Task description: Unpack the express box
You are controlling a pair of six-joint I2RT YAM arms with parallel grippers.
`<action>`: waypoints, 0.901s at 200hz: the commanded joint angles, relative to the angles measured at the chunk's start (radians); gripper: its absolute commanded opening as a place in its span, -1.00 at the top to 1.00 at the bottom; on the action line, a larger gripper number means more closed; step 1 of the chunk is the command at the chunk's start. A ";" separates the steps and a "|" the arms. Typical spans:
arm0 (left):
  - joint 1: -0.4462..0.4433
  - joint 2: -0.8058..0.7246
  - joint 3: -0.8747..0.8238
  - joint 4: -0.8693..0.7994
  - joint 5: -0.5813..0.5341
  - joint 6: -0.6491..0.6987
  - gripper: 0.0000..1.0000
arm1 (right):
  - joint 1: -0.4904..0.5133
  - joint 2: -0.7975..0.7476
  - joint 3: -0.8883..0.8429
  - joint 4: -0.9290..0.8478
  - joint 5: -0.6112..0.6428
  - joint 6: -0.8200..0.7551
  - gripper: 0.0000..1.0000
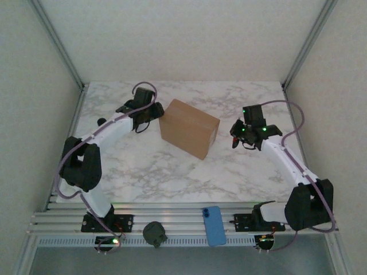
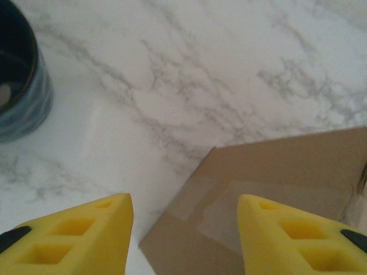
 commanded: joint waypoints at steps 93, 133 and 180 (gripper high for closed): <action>-0.028 -0.149 -0.181 -0.017 0.070 -0.024 0.01 | 0.121 0.292 0.281 0.029 -0.002 -0.048 1.00; -0.033 -0.209 -0.207 -0.043 0.031 -0.031 -0.01 | 0.121 0.344 0.348 0.010 -0.009 -0.076 1.00; -0.027 -0.165 -0.060 -0.196 -0.199 0.013 -0.27 | 0.079 0.323 0.377 -0.073 0.031 -0.142 1.00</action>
